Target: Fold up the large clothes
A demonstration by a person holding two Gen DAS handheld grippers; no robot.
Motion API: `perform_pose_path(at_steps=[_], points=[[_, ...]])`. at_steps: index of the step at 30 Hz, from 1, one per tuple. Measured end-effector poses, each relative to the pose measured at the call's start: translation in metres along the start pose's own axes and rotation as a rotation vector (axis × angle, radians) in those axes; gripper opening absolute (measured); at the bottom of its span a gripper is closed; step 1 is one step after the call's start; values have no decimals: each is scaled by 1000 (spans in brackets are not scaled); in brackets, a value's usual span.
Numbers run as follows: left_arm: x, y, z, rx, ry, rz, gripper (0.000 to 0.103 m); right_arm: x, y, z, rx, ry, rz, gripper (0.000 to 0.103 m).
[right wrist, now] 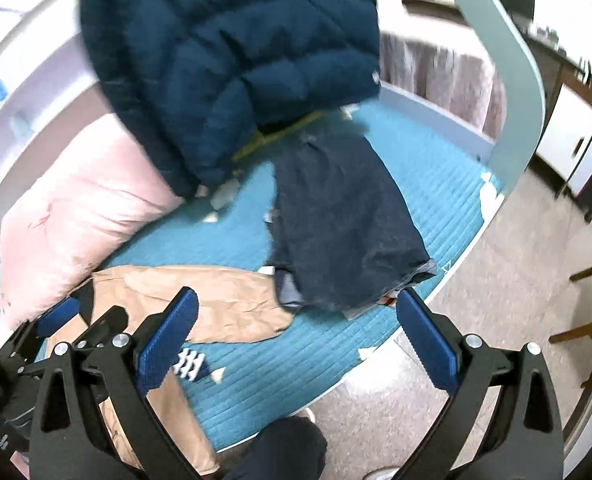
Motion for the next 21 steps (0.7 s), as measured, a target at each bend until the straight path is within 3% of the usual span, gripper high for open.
perform_pose_path(at_steps=[11,17,21], points=[[-174,66,94,-112,-108,-172,91,-118,66,111,-164,-49,-151,95],[-239,104,132,-150,-215,-243,92,-166,99,156,-248,-68,-232,95],[-269,127,148,-172,-247,-270,92,-186,121,180,-292,-108,-263,95]])
Point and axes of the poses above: each gripper's, at about its wrist camera, not at the fingertips, and x roughly the way its jaws point, z to its left, y to its underside, the point moved 7 cm from there along x, roughly the way its jaws point, and after that the axes turned 3 degrees about -y, right-handed, at the moved point
